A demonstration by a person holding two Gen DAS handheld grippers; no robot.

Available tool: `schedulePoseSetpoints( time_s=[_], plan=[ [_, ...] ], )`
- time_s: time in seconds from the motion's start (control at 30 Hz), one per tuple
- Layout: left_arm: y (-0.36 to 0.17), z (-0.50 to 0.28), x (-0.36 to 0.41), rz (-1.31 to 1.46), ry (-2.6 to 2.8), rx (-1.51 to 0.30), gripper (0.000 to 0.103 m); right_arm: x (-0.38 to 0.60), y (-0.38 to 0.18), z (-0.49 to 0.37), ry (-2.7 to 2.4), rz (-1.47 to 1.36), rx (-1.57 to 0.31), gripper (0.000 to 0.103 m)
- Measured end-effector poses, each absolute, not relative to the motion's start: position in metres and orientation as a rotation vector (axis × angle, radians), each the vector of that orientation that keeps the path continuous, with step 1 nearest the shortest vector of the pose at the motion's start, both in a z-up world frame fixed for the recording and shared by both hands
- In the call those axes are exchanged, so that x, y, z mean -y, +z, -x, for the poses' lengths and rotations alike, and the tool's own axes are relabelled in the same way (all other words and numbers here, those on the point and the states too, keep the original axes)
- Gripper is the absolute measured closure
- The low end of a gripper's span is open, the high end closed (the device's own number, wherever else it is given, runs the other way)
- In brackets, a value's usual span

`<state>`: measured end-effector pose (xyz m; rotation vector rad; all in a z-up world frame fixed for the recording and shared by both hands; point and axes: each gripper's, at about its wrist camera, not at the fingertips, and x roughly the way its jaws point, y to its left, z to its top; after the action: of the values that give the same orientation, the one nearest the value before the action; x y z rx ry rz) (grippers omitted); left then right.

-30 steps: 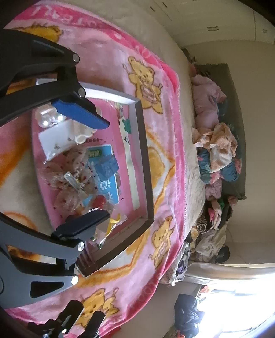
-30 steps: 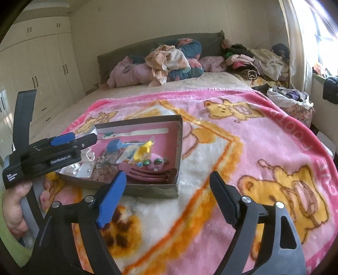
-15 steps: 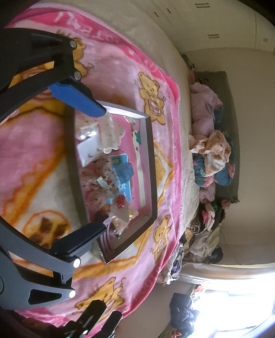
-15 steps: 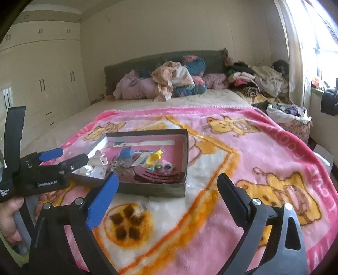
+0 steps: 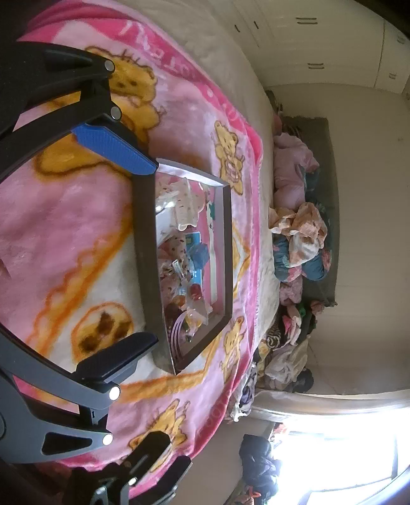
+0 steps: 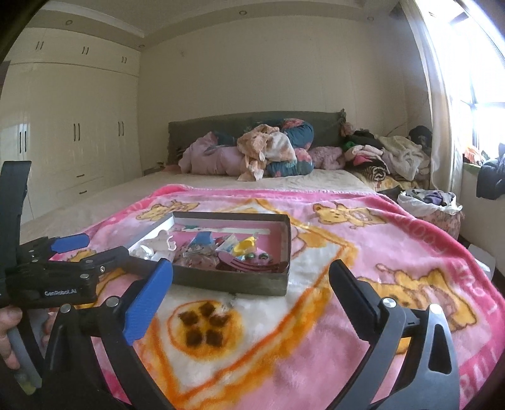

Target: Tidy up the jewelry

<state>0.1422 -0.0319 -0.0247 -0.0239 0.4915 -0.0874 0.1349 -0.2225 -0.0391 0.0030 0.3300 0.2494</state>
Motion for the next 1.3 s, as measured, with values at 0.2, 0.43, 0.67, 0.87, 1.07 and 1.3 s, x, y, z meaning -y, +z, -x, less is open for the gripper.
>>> schedulePoseSetpoints(
  time_s=[0.2, 0.43, 0.67, 0.87, 1.07, 1.3],
  plan=[
    [-0.027, -0.130, 0.034, 0.017, -0.087, -0.477, 0.012, 0.226, -0.046, -0.128, 0.244, -0.029, -0.326, 0.006],
    [-0.028, -0.127, 0.034, 0.024, -0.090, -0.474, 0.012, 0.227, -0.045, -0.121, 0.238, -0.030, -0.304, 0.006],
    [-0.027, -0.122, 0.036, 0.015, -0.093, -0.461, 0.012, 0.229, -0.044, -0.119, 0.231, -0.032, -0.306, 0.006],
    [-0.027, -0.121, 0.036, 0.017, -0.093, -0.463, 0.012, 0.229, -0.044, -0.119, 0.233, -0.033, -0.306, 0.006],
    [-0.027, -0.121, 0.036, 0.018, -0.093, -0.462, 0.011, 0.230, -0.044, -0.118, 0.231, -0.032, -0.307, 0.006],
    [-0.027, -0.121, 0.036, 0.015, -0.092, -0.461, 0.011, 0.230, -0.044, -0.118, 0.231, -0.031, -0.308, 0.006]
  ],
)
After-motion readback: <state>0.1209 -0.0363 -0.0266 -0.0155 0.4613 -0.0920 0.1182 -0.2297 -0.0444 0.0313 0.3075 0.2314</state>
